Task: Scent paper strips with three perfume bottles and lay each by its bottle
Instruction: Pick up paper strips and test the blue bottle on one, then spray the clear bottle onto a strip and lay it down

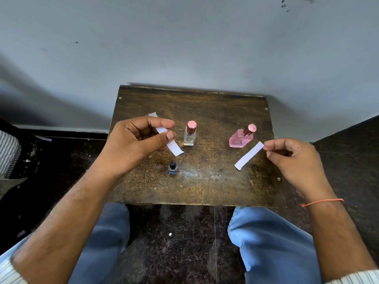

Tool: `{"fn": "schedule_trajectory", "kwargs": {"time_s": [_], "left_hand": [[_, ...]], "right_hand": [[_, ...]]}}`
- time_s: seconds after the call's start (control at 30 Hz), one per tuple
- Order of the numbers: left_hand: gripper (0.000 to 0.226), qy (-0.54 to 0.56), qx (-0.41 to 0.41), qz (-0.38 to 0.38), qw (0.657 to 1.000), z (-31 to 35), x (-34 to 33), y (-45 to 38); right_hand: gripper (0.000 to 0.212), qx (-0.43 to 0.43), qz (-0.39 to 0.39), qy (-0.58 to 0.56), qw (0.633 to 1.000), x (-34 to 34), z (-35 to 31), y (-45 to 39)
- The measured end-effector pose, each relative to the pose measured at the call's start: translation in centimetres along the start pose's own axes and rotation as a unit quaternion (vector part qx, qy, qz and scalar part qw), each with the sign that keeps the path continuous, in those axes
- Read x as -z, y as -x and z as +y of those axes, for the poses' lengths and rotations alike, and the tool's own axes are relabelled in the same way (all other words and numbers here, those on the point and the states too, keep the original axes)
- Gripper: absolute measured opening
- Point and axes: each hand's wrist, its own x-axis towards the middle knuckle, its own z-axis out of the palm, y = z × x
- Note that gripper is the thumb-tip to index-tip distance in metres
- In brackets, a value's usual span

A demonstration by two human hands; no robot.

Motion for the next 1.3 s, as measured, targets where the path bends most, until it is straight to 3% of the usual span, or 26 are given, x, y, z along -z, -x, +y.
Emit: {"fn": "schedule_trajectory", "kwargs": {"time_s": [0.23,0.43,0.63,0.77,0.87,0.97,1.13,1.3], "left_hand": [[0.030,0.009,0.012,-0.019,1.000,-0.3,0.3,-0.1],[0.038,0.003,0.006,-0.031,1.000,-0.7,1.0,-0.2],[0.052,-0.016,-0.005,-0.058,0.998,-0.9,1.7,-0.2],[0.061,-0.016,-0.005,-0.064,0.998,-0.7,2.2,-0.1],[0.068,-0.019,0.001,-0.070,0.997,-0.7,2.5,0.1],[0.073,-0.020,0.005,-0.079,0.997,-0.8,2.8,0.2],[0.082,-0.009,0.005,-0.074,0.997,-0.7,3.0,0.3],[0.088,-0.006,0.007,-0.078,0.997,-0.8,3.6,0.3]], "right_hand": [[0.021,0.028,-0.006,0.146,0.989,-1.7,-1.1,0.3],[0.043,0.008,-0.014,0.216,0.976,-3.5,-1.6,0.4],[0.041,0.001,-0.020,0.221,0.975,-2.7,-1.0,0.0],[0.015,0.024,-0.056,0.193,0.979,-2.2,-2.9,1.1],[0.019,0.072,-0.164,0.193,0.965,-3.5,-4.8,2.6],[0.020,0.117,-0.228,0.108,0.961,-6.3,-6.4,4.3],[0.051,0.195,-0.208,0.023,0.958,-10.9,-7.8,5.9],[0.052,0.253,-0.155,0.024,0.955,-12.7,-9.0,6.6]]}}
